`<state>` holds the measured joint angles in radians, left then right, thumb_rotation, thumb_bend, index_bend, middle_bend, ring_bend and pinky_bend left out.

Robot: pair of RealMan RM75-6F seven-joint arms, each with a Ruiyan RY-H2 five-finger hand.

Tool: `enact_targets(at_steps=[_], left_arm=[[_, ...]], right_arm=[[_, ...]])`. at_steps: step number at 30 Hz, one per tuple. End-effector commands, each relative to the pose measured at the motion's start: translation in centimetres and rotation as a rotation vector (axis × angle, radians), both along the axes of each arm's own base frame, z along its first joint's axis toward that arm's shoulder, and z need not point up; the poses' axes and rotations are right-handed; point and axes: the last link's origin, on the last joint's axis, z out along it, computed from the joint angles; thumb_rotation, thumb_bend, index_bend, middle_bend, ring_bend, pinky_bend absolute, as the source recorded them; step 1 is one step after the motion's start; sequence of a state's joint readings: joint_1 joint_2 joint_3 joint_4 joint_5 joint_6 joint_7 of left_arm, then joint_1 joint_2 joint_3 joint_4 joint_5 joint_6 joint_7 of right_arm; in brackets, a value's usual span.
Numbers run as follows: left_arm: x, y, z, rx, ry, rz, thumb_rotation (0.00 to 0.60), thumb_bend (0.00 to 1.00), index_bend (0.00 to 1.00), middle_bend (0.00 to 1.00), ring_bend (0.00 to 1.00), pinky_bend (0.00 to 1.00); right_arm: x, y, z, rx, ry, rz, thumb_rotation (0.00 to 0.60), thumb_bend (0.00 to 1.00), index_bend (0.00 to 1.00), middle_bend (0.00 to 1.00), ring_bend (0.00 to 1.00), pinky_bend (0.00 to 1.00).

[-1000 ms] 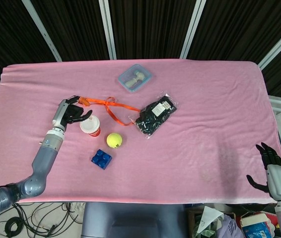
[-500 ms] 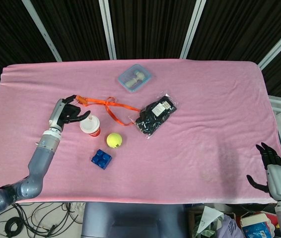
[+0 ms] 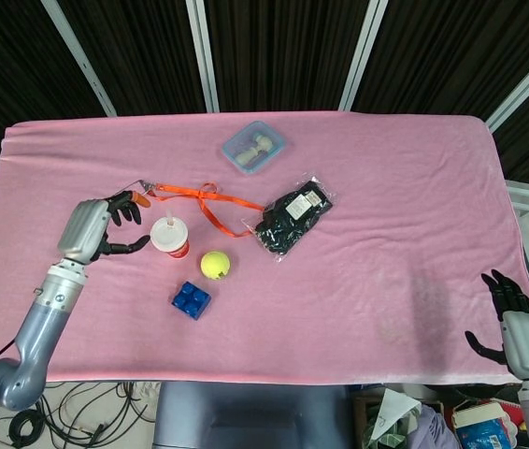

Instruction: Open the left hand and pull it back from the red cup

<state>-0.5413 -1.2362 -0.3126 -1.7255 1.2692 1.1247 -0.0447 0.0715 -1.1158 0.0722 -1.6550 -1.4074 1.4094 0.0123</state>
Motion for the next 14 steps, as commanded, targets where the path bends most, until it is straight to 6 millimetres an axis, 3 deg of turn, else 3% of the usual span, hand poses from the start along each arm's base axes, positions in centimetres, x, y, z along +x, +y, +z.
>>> enact_targets(at_steps=[1,5,14], left_arm=[[-3.4,-4.9,1.4,0.071,0.256,-0.013,0.6,0.09,0.09,0.09,0.06,0.11],[-6.1,-8.0,1.9,0.095,0.349,0.046,0.6,0.01,0.06,0.01,0.0,0.03],[-11.4,-12.6,2.5,0.181,0.454,0.118,0.6,0.0,0.02,0.0,0.0,0.0]], right_arm=[[0.0,0.1,0.0,0.002,0.008,0.003,0.6,0.19,0.0,0.0,0.0,0.15],[0.1,0.1,0.0,0.003,0.019,0.01,0.6,0.19,0.0,0.0,0.0,0.15],[0.2,0.2,0.0,0.001,0.035,0.024,0.6,0.19,0.0,0.0,0.0,0.15]])
